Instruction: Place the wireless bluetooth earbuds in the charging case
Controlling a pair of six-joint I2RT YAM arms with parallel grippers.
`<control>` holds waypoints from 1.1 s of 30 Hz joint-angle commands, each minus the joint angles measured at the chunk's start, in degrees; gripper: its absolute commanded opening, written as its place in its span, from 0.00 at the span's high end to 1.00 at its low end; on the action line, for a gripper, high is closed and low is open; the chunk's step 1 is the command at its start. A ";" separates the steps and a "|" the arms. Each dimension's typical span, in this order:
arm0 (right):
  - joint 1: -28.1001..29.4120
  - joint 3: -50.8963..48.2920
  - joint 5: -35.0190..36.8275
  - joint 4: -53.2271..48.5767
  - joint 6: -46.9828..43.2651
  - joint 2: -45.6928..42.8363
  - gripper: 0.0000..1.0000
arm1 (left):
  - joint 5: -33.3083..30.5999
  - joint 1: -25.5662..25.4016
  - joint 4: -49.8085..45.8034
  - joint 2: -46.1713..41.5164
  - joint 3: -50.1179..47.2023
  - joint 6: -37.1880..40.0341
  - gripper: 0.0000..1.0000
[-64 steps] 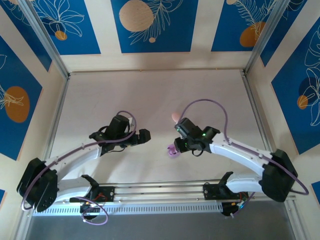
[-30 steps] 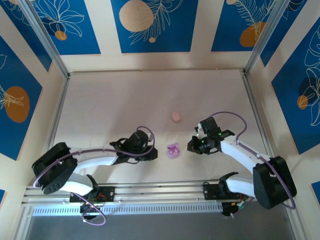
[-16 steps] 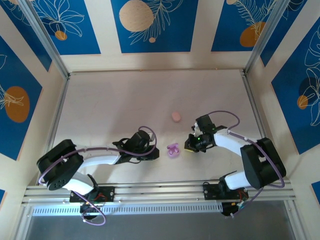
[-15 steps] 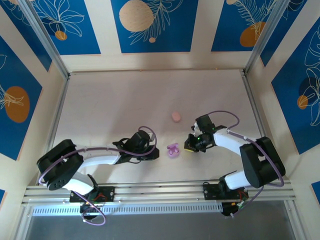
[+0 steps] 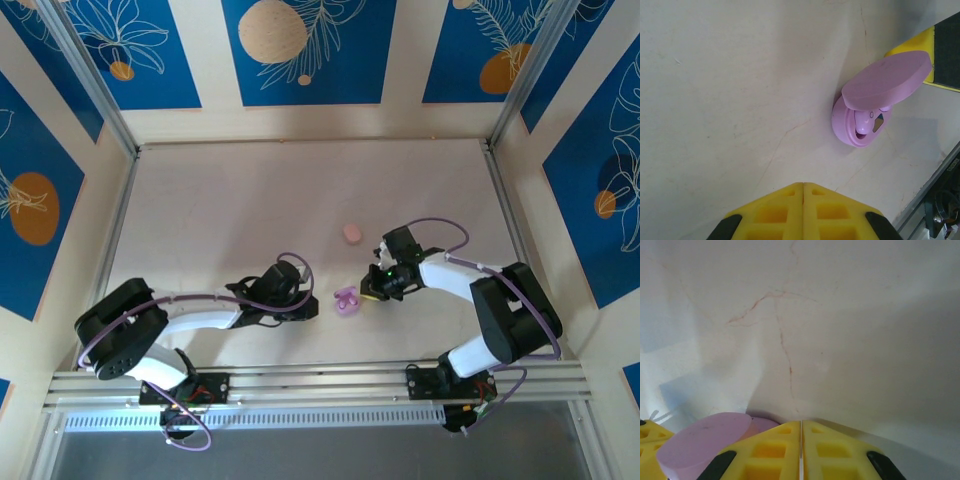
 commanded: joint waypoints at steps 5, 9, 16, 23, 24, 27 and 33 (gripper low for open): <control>1.77 -0.50 -1.49 -0.43 2.01 -0.67 0.89 | 0.43 -0.56 0.56 0.72 1.30 -0.31 0.95; 2.36 -1.32 -1.35 -0.52 2.56 -1.47 0.89 | 0.43 -0.58 0.39 0.75 1.42 -0.22 0.96; 3.98 -2.16 -0.93 -0.76 3.85 -2.81 0.89 | 0.51 -0.56 0.24 0.67 1.46 -0.13 0.96; 6.28 -3.41 -0.73 -1.22 5.87 -4.91 0.89 | 0.34 -0.56 -0.32 0.54 1.49 0.04 0.96; 6.71 -3.61 -0.59 -1.31 6.21 -5.16 0.89 | 0.34 -0.60 -0.32 0.58 1.45 0.05 0.96; 7.79 -4.44 -0.30 -1.81 7.21 -6.29 0.89 | 0.25 -0.56 -0.32 0.67 1.59 -0.05 0.96; 8.56 -5.78 1.13 -5.72 8.03 -11.70 0.89 | 0.34 -0.57 -0.76 0.92 1.93 -0.04 0.96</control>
